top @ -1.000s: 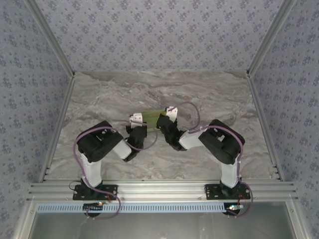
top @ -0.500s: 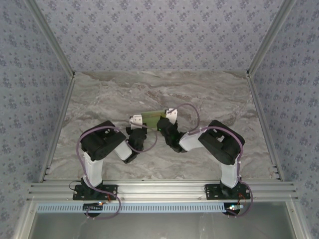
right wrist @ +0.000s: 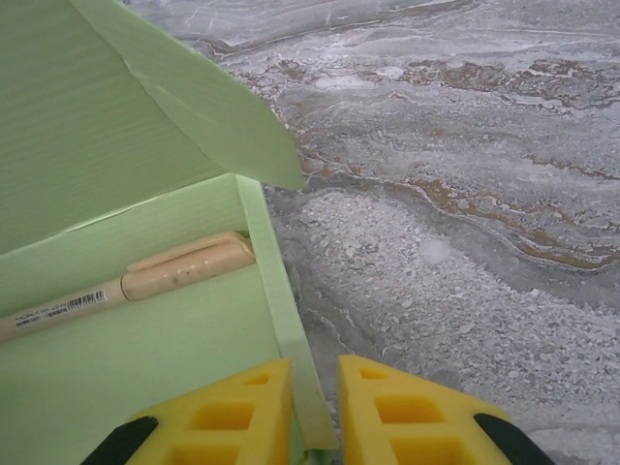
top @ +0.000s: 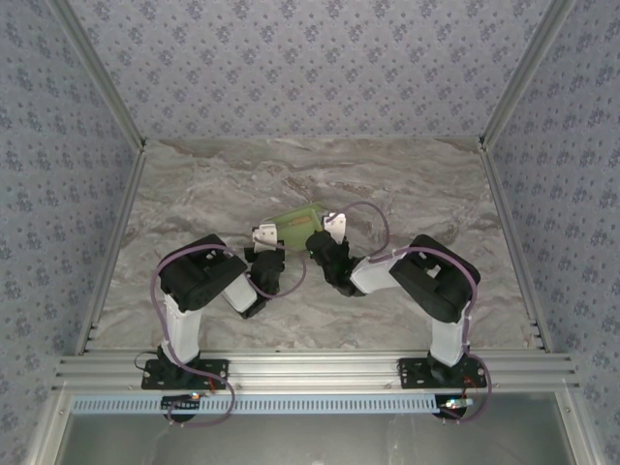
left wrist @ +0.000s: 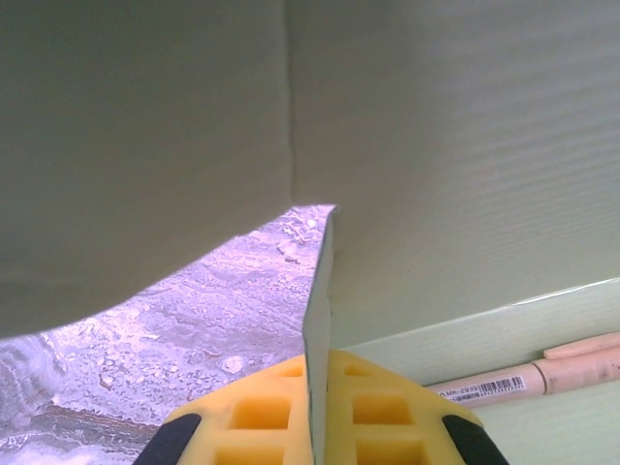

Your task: Fold the paper box

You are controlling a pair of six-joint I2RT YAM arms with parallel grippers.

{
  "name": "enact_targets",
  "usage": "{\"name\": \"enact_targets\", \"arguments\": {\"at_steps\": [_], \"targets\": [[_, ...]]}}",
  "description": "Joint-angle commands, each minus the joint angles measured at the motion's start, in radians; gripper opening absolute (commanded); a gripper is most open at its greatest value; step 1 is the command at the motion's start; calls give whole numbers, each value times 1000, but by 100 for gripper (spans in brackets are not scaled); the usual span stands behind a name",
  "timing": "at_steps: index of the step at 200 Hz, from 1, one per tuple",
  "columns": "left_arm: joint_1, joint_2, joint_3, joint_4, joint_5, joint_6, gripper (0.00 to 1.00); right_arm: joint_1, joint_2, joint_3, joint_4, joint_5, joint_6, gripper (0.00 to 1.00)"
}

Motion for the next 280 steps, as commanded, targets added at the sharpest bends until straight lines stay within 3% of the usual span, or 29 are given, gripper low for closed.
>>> {"name": "enact_targets", "arguments": {"at_steps": [1,56,99,156,188,225,280], "targets": [[0,17,-11,-137,-19,30,0,-25,-55,9,-84,-32,-46,25],[0,12,-6,-137,-2,54,0,-103,-119,76,-194,-234,-136,38],[0,1,-6,-140,25,64,0,-166,-158,103,-258,-403,-261,41],[-1,-29,2,-177,55,73,0,-368,-150,196,-389,-820,-617,49],[0,-38,9,-198,71,71,0,-430,-93,290,-474,-905,-840,50],[0,-48,17,-217,80,70,0,-427,-22,378,-568,-994,-1109,49],[0,-68,15,-231,86,72,0,-441,86,518,-594,-1074,-1247,49]]}}
